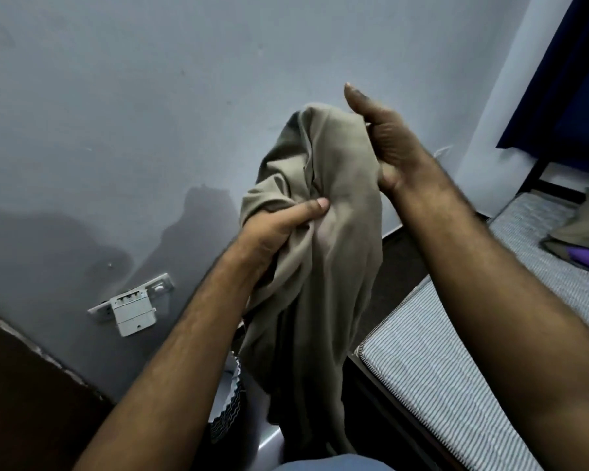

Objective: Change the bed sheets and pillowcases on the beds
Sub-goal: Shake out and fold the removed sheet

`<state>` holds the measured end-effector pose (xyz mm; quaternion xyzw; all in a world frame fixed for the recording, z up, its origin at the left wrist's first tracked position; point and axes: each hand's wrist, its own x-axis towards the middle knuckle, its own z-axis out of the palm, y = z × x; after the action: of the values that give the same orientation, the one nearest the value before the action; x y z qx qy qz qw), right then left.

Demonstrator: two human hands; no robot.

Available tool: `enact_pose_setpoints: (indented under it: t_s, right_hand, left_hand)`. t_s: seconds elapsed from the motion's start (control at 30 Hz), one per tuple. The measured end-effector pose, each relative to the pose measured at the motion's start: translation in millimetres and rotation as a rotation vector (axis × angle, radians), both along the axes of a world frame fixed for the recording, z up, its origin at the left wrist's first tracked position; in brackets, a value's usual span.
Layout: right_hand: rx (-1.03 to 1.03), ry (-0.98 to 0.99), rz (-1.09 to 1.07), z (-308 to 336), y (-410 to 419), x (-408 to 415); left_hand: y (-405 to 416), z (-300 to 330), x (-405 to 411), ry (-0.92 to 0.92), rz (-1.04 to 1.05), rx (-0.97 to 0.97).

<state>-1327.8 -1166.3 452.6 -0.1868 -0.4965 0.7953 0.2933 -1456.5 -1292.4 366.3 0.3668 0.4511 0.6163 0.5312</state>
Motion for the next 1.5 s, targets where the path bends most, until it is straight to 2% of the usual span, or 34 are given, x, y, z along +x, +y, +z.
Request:
enact_pose_setpoints:
  t_s: [0.17, 0.23, 0.33, 0.43, 0.53, 0.6, 0.67, 0.73, 0.8, 0.93, 1.03, 1.1, 1.17, 1.27, 1.33, 1.43, 1.5]
  right_hand:
    - [0.178, 0.073, 0.068, -36, -22, 13]
    - [0.399, -0.021, -0.118, -54, -32, 18]
    - [0.741, -0.263, -0.456, -72, -35, 22]
    - [0.86, -0.455, -0.704, -78, -24, 25]
    - [0.758, -0.573, -0.84, -78, -1, 35]
    - [0.651, -0.526, -0.889, -76, 14, 45]
    - [0.564, -0.441, -0.899, -75, 22, 48]
    - [0.433, -0.294, -0.773, -77, 20, 40]
    - [0.291, -0.161, -0.615, -75, 10, 26]
    - [0.051, 0.043, -0.49, -65, 2, 11]
    - [-0.133, 0.191, -0.295, -55, -2, 11]
    - [-0.141, 0.211, -0.112, -49, -9, 12]
    - [-0.084, 0.179, -0.027, -49, -10, 15]
    - [0.02, 0.079, -0.048, -52, 1, 26]
    - [0.096, -0.001, -0.121, -57, 15, 35]
    - [0.096, -0.118, -0.296, -58, 33, 52]
    - [-0.003, -0.145, -0.319, -58, 41, 60]
  left_hand:
    - [24, 24, 5, 0.004, 0.181, 0.072]
    - [26, 28, 5, 0.019, 0.198, 0.082]
    - [32, 33, 4, 0.115, 0.141, 0.058]
    - [33, 40, -3, 0.219, 0.087, 0.083]
    - [24, 40, -42, 0.18, 0.074, 0.065]
    - [13, 33, -78, 0.042, 0.061, -0.019]
    - [7, 17, -101, -0.091, 0.172, -0.051]
    - [7, -5, -106, -0.237, 0.235, 0.007]
    - [11, -28, -92, -0.322, 0.124, 0.043]
    - [6, -83, -51, -0.068, 0.069, -0.097]
    - [-12, -120, -15, -0.111, -0.037, -0.149]
    - [-17, -120, 5, -0.107, -0.032, -0.227]
    - [-11, -111, 10, -0.167, 0.042, -0.249]
    - [-4, -84, -12, -0.377, 0.193, -0.028]
    - [-8, -68, -37, -0.521, 0.172, 0.142]
    - [-16, -52, -64, -0.549, 0.053, 0.307]
    - [-19, -50, -70, -0.525, -0.045, 0.297]
